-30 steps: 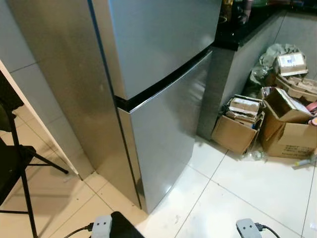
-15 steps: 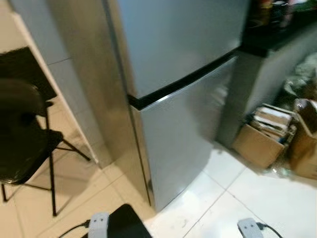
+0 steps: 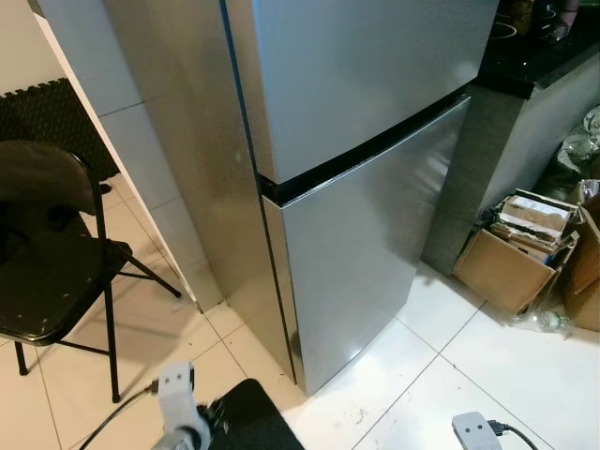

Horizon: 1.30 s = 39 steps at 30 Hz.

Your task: Restocking fridge

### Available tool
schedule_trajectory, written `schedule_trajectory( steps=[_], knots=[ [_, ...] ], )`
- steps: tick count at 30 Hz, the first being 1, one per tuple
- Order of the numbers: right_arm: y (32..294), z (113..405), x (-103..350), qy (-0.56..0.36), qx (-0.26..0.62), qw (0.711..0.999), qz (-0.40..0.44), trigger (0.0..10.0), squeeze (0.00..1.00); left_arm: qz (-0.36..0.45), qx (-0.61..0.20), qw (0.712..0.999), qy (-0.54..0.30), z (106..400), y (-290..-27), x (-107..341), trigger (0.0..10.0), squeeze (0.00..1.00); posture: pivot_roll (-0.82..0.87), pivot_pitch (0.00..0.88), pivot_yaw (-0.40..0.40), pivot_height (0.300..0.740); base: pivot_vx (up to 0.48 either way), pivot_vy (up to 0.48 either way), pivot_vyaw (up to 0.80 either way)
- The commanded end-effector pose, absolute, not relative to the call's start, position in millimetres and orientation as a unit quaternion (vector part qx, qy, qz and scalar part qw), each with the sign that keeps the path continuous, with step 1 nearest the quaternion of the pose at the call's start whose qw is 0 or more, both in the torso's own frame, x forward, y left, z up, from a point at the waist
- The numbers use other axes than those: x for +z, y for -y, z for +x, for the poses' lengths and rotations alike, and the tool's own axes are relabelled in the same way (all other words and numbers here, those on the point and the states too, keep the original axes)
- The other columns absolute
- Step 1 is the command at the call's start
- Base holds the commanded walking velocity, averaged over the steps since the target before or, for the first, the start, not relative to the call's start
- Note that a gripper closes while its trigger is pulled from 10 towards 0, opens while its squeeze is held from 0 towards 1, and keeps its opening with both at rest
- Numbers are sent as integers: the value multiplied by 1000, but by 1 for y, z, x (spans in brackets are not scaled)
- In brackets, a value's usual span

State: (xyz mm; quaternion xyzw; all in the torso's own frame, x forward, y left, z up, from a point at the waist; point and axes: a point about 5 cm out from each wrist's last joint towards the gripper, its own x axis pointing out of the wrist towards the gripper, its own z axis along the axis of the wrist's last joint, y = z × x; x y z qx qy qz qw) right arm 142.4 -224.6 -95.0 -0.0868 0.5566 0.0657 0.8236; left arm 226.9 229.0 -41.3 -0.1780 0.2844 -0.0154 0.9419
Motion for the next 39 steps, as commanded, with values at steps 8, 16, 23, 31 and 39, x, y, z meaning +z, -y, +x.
schedule_trajectory(
  steps=[8,16,23,31,39],
  knots=[
    [226,140,-96,-561,65,820,-93,10000,0,-173,-71,967,-172,270,-237,2,10000,1000,-49,0,8,740,0,0,0],
    [224,140,-96,-562,65,820,-90,10000,0,-143,-215,965,-33,315,-227,67,10000,1000,-51,0,12,740,0,0,0],
    [223,139,-96,-562,65,820,-87,10000,0,-99,-301,948,20,332,-223,104,10000,0,-51,0,13,740,0,0,0],
    [223,139,-96,-562,65,820,-87,10000,0,-52,-361,929,58,340,-208,125,10000,0,-51,0,11,740,0,0,0],
    [223,141,-96,-560,64,821,-88,10000,0,-38,-368,926,81,346,-198,136,10000,0,-53,0,13,740,0,0,0]
  ],
)
